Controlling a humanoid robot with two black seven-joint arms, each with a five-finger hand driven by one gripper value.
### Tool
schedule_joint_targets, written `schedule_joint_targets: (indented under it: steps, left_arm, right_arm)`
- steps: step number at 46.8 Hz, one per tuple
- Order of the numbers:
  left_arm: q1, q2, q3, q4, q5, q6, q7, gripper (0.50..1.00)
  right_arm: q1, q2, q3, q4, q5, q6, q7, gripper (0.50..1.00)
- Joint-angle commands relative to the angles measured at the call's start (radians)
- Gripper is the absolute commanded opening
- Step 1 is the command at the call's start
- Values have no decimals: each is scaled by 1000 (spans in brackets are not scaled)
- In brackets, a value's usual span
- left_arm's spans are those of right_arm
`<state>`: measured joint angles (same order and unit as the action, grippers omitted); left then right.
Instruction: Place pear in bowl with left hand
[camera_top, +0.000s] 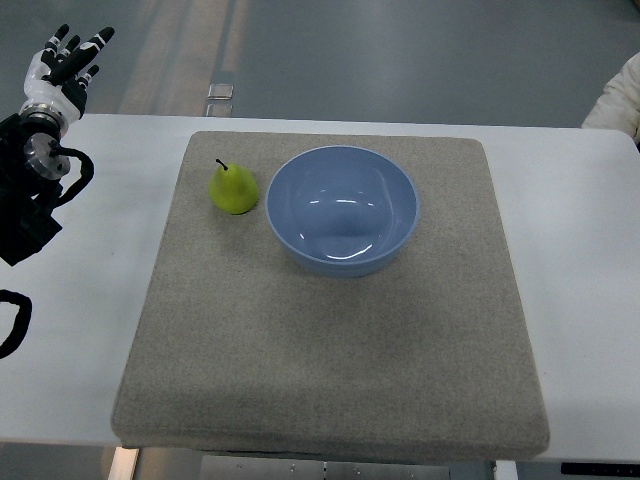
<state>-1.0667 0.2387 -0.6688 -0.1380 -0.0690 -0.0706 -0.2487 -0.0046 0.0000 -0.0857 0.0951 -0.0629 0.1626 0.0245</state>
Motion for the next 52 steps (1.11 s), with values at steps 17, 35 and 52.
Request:
schedule_joint_targets:
  steps: [17, 35, 52]
  left_arm:
    - [4, 5, 0, -2, -2, 0, -6, 992]
    - [5, 2, -2, 0, -6, 0, -6, 992]
    - [7, 17, -2, 0, -3, 2, -6, 992]
  right_arm:
    - [0, 0, 0, 0, 0, 0, 0, 926]
    - [0, 0, 0, 0, 0, 0, 0, 926]
    - [0, 0, 0, 0, 0, 0, 0, 926]
